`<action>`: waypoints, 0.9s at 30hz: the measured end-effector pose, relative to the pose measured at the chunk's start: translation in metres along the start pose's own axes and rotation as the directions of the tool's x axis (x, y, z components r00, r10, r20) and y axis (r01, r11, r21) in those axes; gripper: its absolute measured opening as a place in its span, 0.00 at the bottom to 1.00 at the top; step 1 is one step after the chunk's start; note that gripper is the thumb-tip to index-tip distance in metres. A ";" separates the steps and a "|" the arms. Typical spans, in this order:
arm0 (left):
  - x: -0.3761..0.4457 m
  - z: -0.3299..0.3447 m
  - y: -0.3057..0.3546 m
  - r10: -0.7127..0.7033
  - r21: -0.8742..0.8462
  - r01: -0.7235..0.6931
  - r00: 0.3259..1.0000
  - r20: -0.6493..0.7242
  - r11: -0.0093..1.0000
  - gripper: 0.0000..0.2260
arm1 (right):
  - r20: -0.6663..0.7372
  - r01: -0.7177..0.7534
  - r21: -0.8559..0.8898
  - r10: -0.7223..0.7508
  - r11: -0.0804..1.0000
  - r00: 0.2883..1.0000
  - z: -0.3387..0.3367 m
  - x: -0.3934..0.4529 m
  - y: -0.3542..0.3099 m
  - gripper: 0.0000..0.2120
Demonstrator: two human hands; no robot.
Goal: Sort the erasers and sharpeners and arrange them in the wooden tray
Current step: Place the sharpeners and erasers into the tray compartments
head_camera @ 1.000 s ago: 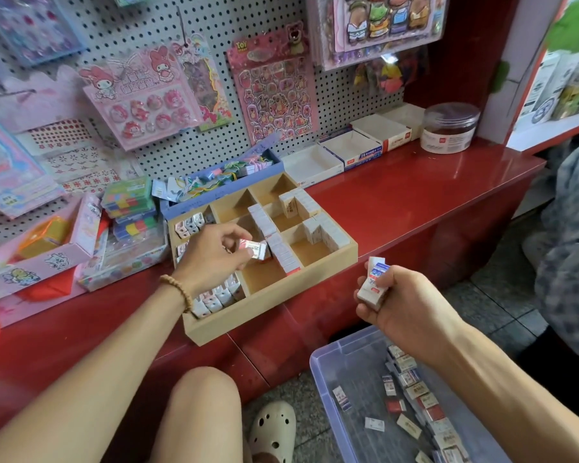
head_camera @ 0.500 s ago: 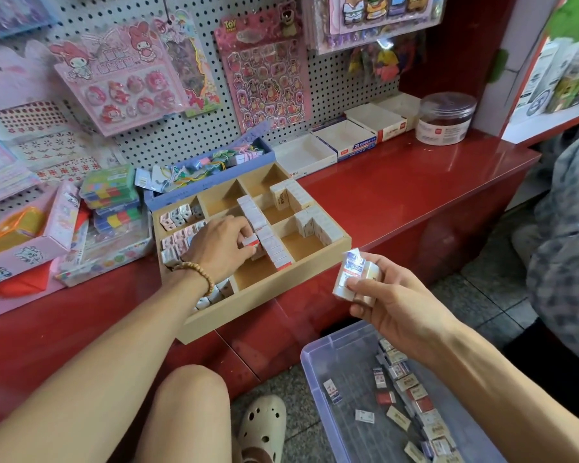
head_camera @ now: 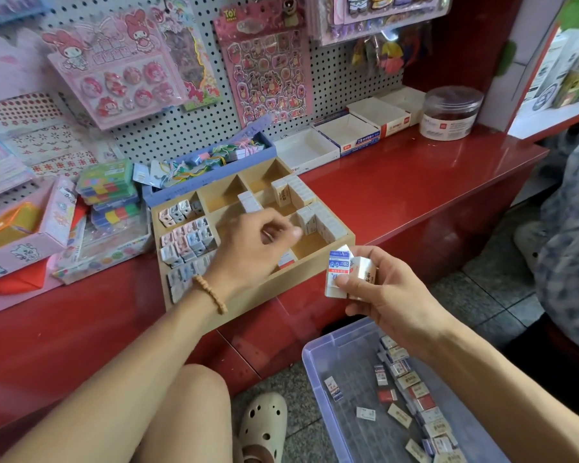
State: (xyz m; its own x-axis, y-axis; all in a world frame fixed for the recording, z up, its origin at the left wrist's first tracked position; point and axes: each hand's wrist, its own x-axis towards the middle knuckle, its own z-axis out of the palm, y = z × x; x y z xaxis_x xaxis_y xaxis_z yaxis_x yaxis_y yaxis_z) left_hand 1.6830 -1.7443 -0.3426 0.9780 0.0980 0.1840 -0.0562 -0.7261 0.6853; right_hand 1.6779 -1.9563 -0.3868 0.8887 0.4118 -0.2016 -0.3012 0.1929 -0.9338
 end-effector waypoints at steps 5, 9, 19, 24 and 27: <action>-0.019 0.028 0.024 -0.003 -0.258 0.070 0.968 0.252 0.964 0.08 | 0.018 0.086 -0.134 -0.085 0.987 0.996 0.007 -0.001 -0.006 0.15; -0.018 0.019 0.022 -0.055 -0.380 0.158 0.962 0.269 0.912 0.08 | 0.012 0.112 -0.190 -0.111 0.975 0.994 0.007 0.003 -0.010 0.20; -0.014 -0.017 0.004 -0.120 -0.628 0.335 0.925 0.359 0.703 0.10 | 0.023 0.061 -0.044 -0.060 0.997 0.998 0.030 0.009 -0.016 0.06; -0.012 -0.028 -0.001 -0.069 -0.535 0.274 0.926 0.371 0.800 0.12 | 0.145 0.042 -0.185 -0.015 0.982 0.989 0.039 0.014 -0.028 0.08; -0.007 -0.035 -0.004 0.000 -0.472 0.192 0.926 0.378 0.861 0.10 | 0.200 0.048 -0.266 0.006 0.963 0.980 0.044 0.024 -0.031 0.11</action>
State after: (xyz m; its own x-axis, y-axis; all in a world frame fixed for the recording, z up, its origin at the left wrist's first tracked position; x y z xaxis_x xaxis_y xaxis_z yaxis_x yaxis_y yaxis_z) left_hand 1.6695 -1.7182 -0.3221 0.9814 -0.1663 -0.0956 0.0449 -0.2852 0.9574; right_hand 1.6929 -1.9131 -0.3491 0.7999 0.5825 -0.1444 -0.1555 -0.0312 -0.9873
